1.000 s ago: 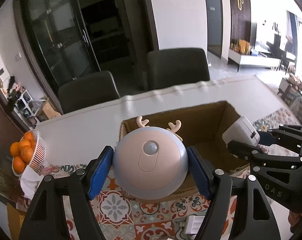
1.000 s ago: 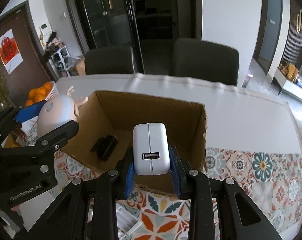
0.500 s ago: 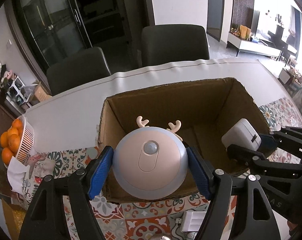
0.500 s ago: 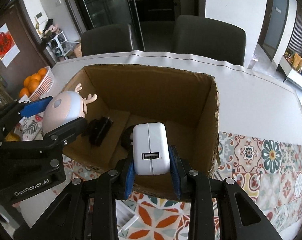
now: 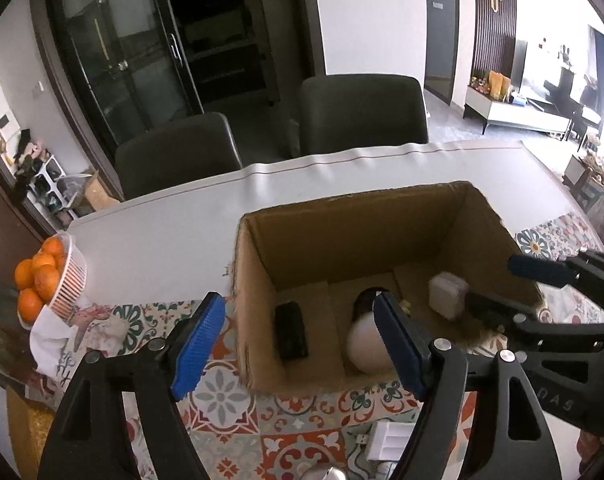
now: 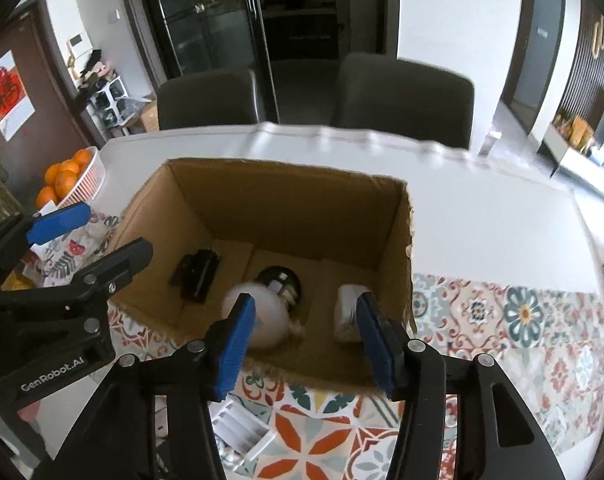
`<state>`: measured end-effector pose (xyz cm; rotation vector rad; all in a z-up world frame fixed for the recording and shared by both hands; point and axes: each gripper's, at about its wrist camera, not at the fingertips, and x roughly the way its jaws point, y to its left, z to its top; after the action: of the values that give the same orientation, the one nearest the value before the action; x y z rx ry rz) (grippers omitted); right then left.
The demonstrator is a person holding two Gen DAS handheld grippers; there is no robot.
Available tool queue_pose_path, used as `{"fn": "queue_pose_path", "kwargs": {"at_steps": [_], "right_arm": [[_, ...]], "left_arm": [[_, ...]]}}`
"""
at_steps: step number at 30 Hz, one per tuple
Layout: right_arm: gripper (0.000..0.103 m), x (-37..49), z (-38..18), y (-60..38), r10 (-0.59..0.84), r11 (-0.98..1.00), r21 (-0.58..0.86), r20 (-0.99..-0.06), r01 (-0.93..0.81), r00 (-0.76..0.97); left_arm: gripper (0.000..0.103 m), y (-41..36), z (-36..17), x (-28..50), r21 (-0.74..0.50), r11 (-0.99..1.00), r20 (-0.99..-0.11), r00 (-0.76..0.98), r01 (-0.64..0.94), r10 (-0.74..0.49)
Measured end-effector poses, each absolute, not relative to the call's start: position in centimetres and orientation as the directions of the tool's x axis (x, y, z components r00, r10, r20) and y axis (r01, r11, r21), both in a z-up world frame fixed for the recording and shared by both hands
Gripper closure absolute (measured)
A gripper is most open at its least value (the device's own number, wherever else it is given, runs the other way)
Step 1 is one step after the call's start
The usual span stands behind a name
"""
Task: Organize rigid objects
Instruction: 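Withdraw both tools from the box toward the remaining items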
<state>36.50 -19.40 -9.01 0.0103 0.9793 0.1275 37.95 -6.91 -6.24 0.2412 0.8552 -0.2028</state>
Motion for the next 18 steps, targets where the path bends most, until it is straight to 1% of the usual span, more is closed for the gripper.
{"fn": "queue_pose_path", "kwargs": {"at_steps": [2, 7, 10, 18], "right_arm": [[0.044, 35.7, -8.2, -19.1, 0.089, 0.994, 0.038, -0.811, -0.1, 0.579], [0.039, 33.6, -6.7, -18.5, 0.064, 0.997, 0.017, -0.779, -0.081, 0.624], [0.037, 32.4, -6.1, -18.1, 0.071, 0.996, 0.025, -0.769, -0.08, 0.636], [0.037, 30.0, -6.5, -17.3, 0.087, 0.996, 0.055, -0.77, -0.07, 0.632]], "left_arm": [[0.022, -6.4, -5.9, 37.1, 0.133, 0.956, -0.756, 0.651, 0.262, -0.074], [0.02, -5.0, -5.1, 35.3, 0.124, 0.964, -0.743, 0.666, 0.236, -0.068], [0.018, -4.3, -4.6, 34.2, 0.125, 0.966, -0.734, 0.677, 0.226, -0.063], [0.018, -2.8, -4.6, 31.3, 0.142, 0.967, -0.725, 0.687, 0.214, -0.045]]}}
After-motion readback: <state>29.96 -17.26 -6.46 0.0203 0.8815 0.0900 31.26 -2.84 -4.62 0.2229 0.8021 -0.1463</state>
